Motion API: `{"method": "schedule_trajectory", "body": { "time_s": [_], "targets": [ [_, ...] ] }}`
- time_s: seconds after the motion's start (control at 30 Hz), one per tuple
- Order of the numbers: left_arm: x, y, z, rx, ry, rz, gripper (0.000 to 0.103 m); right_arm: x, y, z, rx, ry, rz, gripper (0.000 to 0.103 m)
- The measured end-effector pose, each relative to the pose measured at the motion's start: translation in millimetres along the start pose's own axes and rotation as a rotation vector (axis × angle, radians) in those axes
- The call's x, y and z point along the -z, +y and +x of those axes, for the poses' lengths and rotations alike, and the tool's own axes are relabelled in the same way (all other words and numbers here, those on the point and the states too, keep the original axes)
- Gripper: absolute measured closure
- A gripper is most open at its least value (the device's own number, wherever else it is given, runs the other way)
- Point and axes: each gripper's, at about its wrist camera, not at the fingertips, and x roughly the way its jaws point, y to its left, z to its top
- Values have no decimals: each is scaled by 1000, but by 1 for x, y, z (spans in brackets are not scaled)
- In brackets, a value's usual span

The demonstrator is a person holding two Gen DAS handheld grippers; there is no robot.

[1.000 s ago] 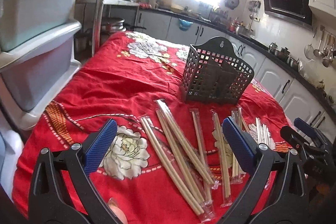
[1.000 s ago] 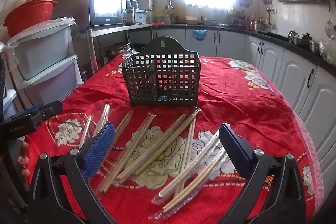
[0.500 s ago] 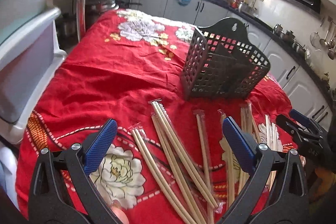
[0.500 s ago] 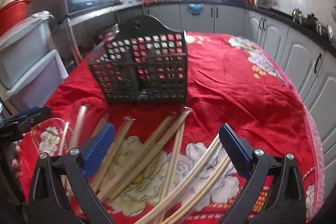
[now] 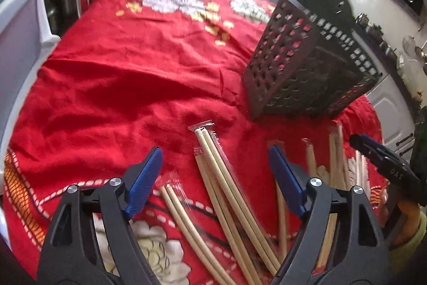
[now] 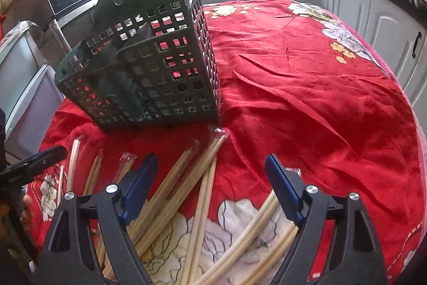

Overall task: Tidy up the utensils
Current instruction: 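Lower the left tool and close it on a wrapped chopstick while the right tool grasps another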

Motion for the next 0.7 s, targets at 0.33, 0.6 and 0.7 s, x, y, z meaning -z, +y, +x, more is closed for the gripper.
{"method": "schedule_trajectory", "body": {
  "time_s": [0.33,0.6,0.7],
  "targets": [
    [-17,6,24,13,44,-24,40,-12,-11,25,-3,42,31,56],
    [-23,5,31,-17,40,-17,63,-15,-11,31,-42,39,35,83],
    [-25,8,33,-35,42,-17,73,-16,-14,30,-66,31,57,85]
  ]
}}
